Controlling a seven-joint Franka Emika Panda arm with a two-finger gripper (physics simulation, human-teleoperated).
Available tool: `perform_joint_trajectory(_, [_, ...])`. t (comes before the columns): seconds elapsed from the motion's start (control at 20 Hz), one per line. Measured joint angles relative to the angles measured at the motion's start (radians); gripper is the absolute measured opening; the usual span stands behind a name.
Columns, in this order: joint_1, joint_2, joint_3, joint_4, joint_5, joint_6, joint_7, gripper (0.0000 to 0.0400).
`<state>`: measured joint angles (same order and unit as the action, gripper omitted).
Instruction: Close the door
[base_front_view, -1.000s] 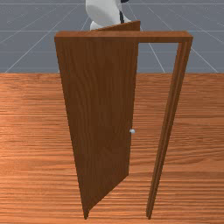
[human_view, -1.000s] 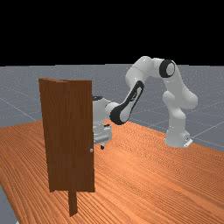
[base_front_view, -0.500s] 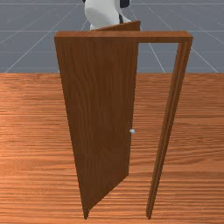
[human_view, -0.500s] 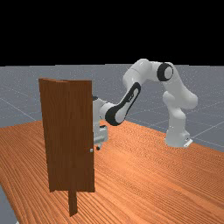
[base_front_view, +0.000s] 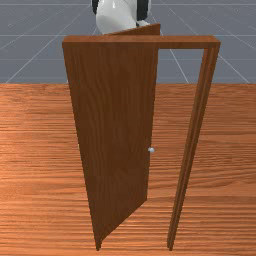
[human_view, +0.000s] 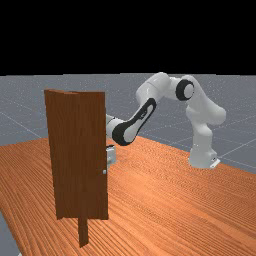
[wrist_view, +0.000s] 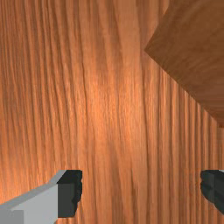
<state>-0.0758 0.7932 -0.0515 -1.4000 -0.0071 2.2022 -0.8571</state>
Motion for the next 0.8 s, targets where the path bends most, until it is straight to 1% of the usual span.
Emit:
perform_joint_trajectory(0.2, [-0.001, 0.098, 0.002, 0.176, 0.002, -0.078, 0.003, 0.0400])
perform_joint_trajectory(0.45, [0.067, 0.082, 0.005, 0.146, -0.007, -0.069, 0.089, 0.0400])
perform_joint_trajectory(0.6, [0.081, 0.088, 0.004, 0.155, -0.008, -0.075, 0.108, 0.0400])
perform_joint_trajectory(0.7, [0.079, 0.139, 0.005, 0.246, -0.004, -0.118, 0.112, 0.0400])
perform_joint_trajectory(0.8, [0.077, 0.220, 0.007, 0.393, -0.002, -0.186, 0.111, 0.0400])
